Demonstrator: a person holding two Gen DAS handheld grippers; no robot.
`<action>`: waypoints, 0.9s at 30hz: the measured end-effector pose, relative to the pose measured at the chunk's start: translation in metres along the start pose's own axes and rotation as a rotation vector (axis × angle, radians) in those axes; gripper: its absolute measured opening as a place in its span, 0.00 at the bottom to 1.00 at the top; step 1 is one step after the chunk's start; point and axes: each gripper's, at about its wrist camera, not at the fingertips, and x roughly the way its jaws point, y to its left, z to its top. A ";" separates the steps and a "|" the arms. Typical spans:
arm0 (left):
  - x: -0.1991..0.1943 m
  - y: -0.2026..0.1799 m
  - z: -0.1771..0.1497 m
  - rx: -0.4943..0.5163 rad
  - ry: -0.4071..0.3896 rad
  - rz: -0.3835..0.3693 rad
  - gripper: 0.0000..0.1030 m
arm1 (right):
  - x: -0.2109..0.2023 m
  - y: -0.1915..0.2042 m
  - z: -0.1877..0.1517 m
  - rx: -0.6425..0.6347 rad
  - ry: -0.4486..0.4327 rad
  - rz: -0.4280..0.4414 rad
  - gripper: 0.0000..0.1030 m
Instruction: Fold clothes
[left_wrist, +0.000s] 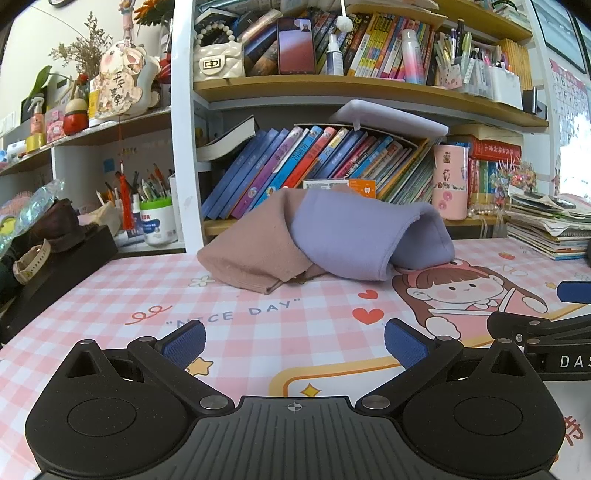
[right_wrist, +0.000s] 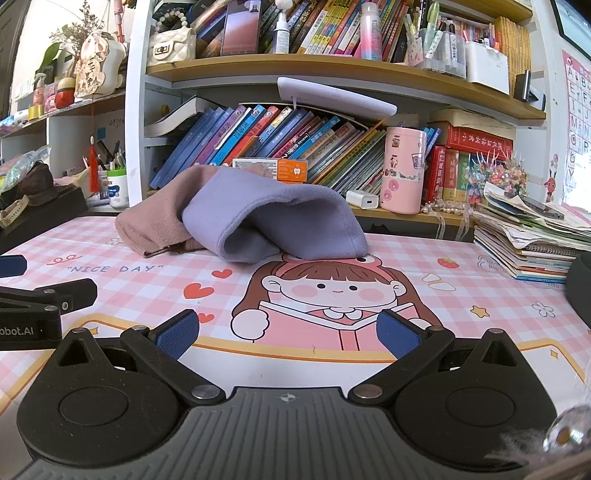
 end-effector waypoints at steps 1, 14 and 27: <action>0.000 0.000 0.000 -0.001 0.000 0.000 1.00 | 0.000 0.000 0.000 0.000 0.000 0.000 1.00; -0.001 -0.001 0.000 0.006 -0.005 0.000 1.00 | -0.001 0.002 0.000 -0.012 -0.006 -0.006 1.00; 0.000 0.002 0.000 -0.016 0.000 -0.008 1.00 | 0.000 0.003 0.000 -0.021 -0.001 -0.007 1.00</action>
